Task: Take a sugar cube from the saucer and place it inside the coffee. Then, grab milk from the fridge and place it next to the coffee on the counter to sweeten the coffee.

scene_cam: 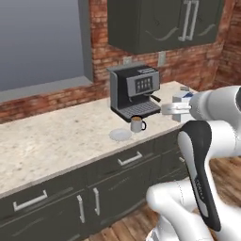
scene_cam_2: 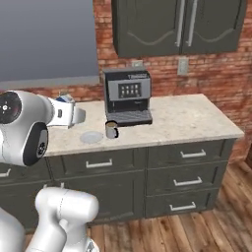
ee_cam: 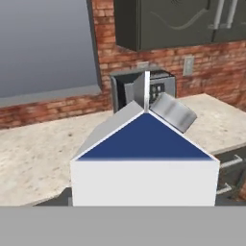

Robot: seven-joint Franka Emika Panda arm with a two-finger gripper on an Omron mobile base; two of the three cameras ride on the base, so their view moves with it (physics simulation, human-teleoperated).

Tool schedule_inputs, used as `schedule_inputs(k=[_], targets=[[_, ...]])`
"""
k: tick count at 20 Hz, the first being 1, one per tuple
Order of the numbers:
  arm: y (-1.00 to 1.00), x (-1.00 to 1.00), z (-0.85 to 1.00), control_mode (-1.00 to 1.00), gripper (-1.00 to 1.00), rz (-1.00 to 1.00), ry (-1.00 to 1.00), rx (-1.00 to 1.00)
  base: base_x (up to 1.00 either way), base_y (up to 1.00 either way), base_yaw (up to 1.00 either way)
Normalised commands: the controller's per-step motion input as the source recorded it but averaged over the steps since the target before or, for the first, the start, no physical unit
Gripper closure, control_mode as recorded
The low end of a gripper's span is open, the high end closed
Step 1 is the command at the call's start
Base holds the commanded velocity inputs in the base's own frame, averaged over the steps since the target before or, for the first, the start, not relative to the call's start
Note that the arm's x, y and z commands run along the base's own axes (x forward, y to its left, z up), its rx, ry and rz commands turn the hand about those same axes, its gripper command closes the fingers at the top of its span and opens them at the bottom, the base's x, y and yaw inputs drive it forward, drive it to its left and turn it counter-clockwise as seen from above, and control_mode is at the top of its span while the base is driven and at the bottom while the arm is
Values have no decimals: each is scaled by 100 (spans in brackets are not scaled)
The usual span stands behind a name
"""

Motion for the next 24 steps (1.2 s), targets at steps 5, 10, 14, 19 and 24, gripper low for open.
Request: schedule_inputs(k=[5,10,14,19,24], targets=[[0,0,0,100,100,0,0,0,80,-37,36],[0,0,0,100,100,0,0,0,63,-32,34],[0,0,0,100,100,0,0,0,38,-29,31],[-21,9,-3,-100,100,14,-9,0,10,-11,11],[-64,7,-8,-100,100,22,-15,2,0,0,0]])
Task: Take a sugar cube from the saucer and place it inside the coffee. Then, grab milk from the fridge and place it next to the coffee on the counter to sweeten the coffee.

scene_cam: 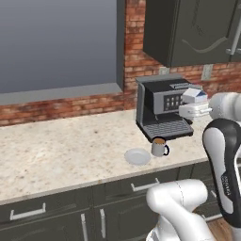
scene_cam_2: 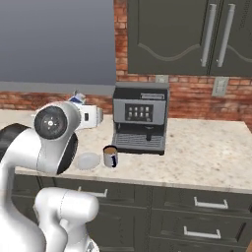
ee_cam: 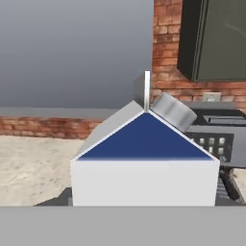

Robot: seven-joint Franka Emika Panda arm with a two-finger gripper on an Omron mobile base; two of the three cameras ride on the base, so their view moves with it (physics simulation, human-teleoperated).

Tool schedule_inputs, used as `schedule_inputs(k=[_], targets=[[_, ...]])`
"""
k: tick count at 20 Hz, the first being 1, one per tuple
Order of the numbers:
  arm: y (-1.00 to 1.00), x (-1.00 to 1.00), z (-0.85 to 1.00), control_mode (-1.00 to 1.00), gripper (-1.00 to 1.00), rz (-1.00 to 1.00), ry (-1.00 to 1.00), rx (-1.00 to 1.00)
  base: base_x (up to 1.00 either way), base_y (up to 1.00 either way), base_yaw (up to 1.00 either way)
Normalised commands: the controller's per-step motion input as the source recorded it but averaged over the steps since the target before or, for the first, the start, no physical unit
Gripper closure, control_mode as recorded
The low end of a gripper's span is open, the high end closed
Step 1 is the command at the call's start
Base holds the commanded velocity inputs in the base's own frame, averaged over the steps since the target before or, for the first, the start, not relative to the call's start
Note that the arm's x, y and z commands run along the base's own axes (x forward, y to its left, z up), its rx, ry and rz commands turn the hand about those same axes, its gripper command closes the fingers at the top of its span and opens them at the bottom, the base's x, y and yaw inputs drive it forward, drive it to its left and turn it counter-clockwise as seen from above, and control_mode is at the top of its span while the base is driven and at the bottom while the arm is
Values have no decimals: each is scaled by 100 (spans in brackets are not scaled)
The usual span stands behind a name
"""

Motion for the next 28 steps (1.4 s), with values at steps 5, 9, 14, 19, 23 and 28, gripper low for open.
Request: schedule_inputs(k=[5,9,14,19,23,28], targets=[[-75,30,-40,-100,100,29,-11,9,0,0,0],[-83,10,-43,-100,100,4,0,2,0,0,0],[-54,2,-29,-100,100,-8,1,0,0,0,0],[-38,48,-68,-100,100,-5,1,0,0,0,0],[-51,70,-68,-100,100,0,6,1,0,0,0],[-31,75,-65,-100,100,9,2,6,0,0,0]])
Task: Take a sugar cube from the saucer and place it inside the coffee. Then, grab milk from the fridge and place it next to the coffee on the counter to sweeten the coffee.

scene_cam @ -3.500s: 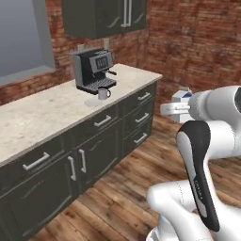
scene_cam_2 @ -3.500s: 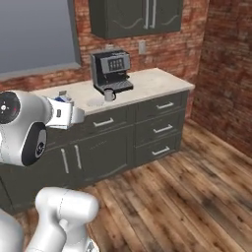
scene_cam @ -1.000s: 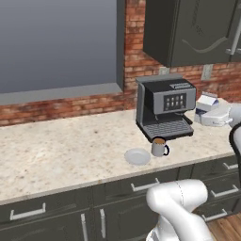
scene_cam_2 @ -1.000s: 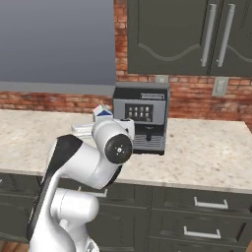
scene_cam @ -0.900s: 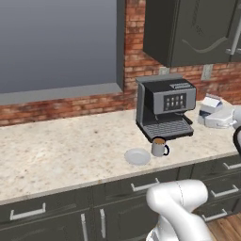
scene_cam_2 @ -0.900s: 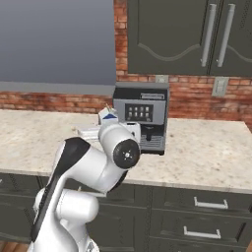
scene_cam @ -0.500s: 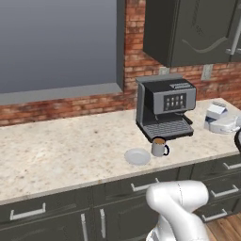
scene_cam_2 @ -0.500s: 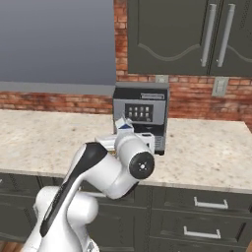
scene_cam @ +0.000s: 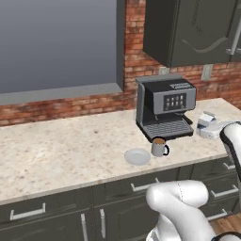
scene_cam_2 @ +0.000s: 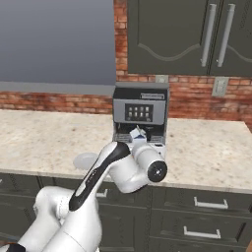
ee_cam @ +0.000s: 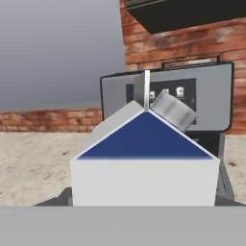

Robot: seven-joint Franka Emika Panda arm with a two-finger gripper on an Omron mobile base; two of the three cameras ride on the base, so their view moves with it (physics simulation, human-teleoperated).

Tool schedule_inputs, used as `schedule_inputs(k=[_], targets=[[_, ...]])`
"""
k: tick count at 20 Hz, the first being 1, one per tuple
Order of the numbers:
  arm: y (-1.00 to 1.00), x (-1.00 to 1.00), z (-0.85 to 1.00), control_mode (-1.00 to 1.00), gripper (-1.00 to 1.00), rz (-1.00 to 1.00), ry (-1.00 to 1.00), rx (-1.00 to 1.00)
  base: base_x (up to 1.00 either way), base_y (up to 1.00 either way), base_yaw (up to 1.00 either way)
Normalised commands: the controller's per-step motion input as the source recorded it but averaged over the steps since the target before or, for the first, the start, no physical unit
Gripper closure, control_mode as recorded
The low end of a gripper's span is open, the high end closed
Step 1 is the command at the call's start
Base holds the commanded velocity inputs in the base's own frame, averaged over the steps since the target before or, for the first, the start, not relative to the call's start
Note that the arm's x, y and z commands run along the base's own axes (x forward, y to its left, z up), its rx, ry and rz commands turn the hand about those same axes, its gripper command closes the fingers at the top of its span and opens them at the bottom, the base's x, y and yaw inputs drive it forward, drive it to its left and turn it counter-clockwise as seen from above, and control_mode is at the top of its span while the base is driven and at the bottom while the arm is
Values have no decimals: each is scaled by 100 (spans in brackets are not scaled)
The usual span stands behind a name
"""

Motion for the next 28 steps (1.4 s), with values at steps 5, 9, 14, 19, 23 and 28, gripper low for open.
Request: schedule_inputs(k=[5,9,14,19,23,28], targets=[[-1,52,-60,-100,100,30,1,4,0,0,0],[0,40,-59,-100,100,30,0,3,0,0,0],[0,44,-48,-100,100,17,0,1,0,0,0],[0,22,-39,-100,100,10,0,0,0,0,0],[4,24,-48,-100,100,9,0,0,0,0,0],[10,30,-49,-100,100,7,0,0,0,0,0]])
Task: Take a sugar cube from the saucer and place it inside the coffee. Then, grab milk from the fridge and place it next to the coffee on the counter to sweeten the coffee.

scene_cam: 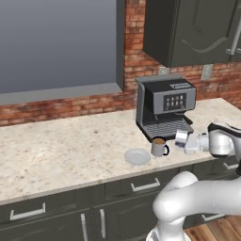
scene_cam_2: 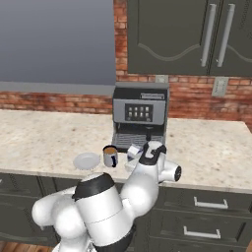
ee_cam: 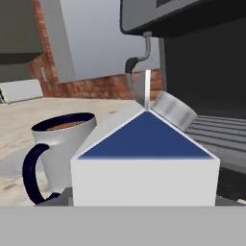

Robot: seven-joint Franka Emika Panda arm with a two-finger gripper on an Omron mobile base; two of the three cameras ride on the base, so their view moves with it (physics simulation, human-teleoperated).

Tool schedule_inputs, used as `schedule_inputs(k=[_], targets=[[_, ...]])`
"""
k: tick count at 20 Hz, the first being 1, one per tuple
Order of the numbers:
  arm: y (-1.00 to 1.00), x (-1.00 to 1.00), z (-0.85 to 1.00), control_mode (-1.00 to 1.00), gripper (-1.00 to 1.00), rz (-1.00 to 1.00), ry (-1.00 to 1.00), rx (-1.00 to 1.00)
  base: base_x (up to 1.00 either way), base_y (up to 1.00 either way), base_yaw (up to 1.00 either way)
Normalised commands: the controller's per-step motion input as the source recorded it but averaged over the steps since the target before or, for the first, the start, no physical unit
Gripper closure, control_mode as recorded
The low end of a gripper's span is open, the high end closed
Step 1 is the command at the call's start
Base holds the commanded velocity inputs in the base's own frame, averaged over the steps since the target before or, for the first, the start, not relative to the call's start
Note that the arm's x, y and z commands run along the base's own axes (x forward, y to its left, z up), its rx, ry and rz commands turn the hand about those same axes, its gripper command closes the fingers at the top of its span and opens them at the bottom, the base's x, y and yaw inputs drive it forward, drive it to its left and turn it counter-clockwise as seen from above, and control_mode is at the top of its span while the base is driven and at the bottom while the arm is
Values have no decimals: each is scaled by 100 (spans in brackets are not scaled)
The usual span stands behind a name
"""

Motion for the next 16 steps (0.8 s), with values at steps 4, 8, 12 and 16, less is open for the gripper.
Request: schedule_inputs(k=[4,8,12,16], targets=[[-1,37,-39,-100,100,5,0,1,0,0,0],[-1,50,-34,-100,100,5,0,2,0,0,0],[0,36,-45,-100,100,5,0,0,0,0,0],[1,-16,-36,-100,-100,4,0,0,0,0,0]])
